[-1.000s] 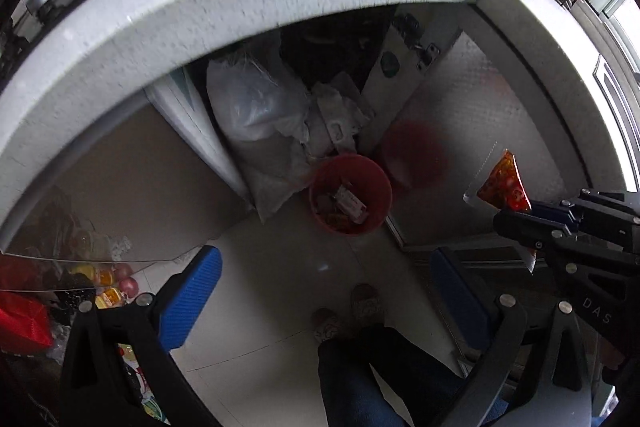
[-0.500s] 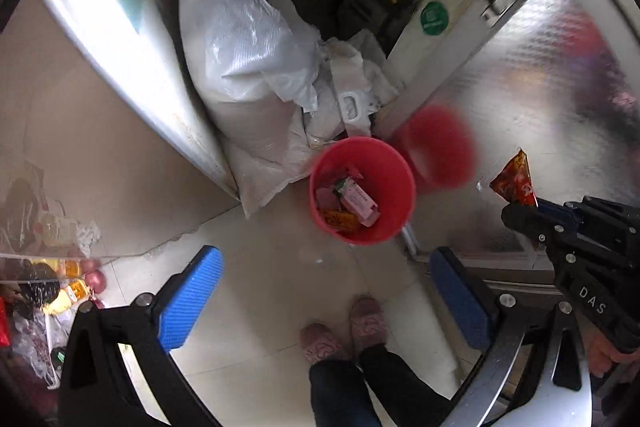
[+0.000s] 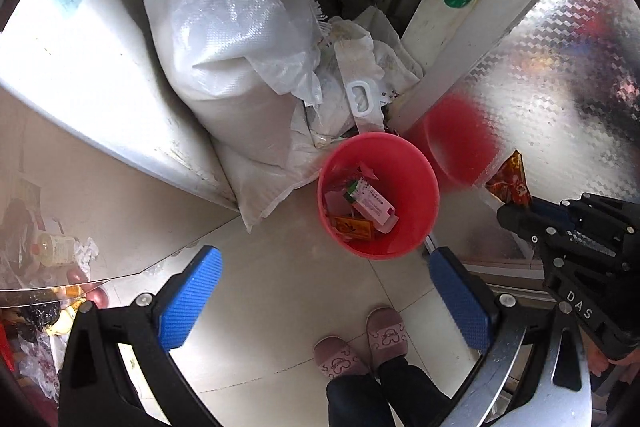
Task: Collect trash
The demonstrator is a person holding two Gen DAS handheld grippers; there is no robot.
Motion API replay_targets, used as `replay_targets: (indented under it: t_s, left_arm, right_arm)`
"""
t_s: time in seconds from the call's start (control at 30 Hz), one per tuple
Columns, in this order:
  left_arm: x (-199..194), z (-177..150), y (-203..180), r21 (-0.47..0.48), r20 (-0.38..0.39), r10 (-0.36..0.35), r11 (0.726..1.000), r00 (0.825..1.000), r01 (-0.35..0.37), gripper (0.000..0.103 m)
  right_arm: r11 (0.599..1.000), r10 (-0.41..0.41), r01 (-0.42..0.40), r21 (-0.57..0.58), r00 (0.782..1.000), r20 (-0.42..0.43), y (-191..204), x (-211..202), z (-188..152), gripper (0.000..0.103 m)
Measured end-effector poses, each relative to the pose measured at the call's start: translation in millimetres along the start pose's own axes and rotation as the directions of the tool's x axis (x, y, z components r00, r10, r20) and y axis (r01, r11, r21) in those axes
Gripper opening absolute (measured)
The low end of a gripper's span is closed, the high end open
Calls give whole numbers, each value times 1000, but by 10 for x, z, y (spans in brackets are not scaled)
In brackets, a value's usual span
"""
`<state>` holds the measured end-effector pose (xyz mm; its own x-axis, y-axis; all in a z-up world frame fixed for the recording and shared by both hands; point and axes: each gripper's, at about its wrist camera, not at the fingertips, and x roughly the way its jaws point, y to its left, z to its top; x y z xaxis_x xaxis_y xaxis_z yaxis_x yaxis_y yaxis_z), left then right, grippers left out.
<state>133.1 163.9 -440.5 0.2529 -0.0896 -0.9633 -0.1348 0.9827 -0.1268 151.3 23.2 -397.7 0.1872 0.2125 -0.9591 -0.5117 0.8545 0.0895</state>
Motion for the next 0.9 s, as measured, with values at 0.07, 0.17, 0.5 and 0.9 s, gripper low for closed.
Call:
replay_targets:
  t_s: [0.07,0.17,0.5,0.9]
  left_arm:
    - [33,16,-1,-2,-3,-1,1000,1000,1,103]
    - [81,31,-6,-1,-6,-4,1000,1000,4,103]
    - [87,46,-55,-9,-1,-3,1000,1000,3,103]
    - [-400,35,-134,33,41,39,999,998,-40,103]
  right_arm:
    - [1000,-12,12,-5,1000,0,-14,52,8,12]
    - [998,-57,58,-31,998,12,-14,92,14,24]
    - [997,-71,73,-39,996,53,-102,16,-11,83]
    - [997,-56,59,-41,995,78,-70,-343,7,99]
